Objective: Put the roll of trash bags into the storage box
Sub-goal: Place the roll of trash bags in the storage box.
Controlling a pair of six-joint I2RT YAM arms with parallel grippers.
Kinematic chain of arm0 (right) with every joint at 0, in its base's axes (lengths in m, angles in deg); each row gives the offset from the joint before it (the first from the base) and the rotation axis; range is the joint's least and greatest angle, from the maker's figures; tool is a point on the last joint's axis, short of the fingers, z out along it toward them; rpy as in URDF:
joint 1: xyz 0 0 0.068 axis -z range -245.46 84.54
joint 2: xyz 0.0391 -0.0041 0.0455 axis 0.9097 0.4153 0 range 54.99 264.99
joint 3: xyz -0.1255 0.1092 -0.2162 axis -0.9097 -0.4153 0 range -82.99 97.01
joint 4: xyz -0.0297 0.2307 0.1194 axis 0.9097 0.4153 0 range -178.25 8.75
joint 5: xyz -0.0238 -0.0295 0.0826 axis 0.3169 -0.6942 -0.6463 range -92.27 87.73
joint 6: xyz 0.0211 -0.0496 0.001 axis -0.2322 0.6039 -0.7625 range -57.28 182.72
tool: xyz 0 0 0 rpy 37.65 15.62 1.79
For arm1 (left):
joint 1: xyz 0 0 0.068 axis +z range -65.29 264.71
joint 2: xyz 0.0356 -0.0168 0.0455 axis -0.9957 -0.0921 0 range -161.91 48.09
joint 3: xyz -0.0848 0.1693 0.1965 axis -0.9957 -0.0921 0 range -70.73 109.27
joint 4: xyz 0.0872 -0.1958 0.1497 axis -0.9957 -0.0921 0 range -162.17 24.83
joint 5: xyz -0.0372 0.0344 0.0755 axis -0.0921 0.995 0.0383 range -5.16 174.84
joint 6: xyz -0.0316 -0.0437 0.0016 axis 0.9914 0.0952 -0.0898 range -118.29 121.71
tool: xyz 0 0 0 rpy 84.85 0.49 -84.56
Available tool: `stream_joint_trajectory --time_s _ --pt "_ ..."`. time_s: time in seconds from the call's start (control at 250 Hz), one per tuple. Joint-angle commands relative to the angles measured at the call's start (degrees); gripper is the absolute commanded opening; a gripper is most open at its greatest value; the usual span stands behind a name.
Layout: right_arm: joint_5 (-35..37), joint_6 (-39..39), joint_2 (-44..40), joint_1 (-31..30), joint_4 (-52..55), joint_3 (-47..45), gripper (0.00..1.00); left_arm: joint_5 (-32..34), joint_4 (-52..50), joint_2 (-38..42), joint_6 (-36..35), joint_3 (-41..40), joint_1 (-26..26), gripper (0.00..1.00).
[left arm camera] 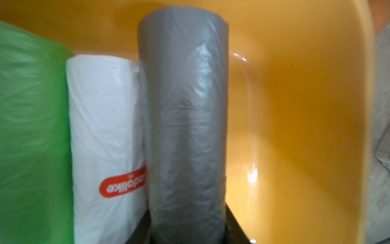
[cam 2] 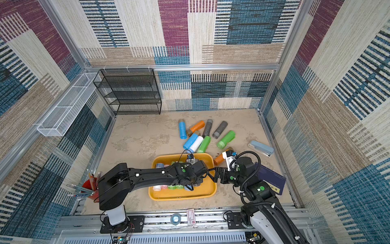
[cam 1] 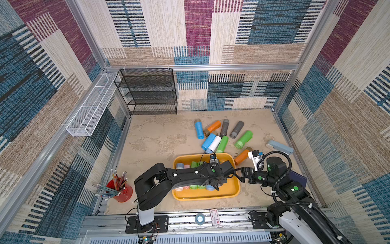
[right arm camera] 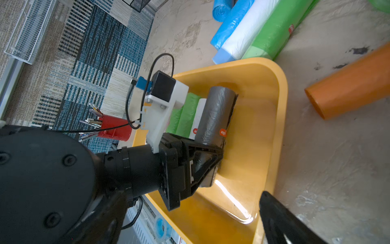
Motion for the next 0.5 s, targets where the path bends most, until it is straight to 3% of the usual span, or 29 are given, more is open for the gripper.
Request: stream_joint_trajectory --time_s 0.0,0.496 --pt "-0.9 -0.3 0.2 0.0 -0.2 0.0 0.99 0.8 -0.3 -0.3 1.1 0.0 0.1 0.38" --pt "-2.9 -0.4 0.5 0.0 0.4 0.1 0.99 0.1 0.0 -1.2 1.8 -0.6 0.4 0.39"
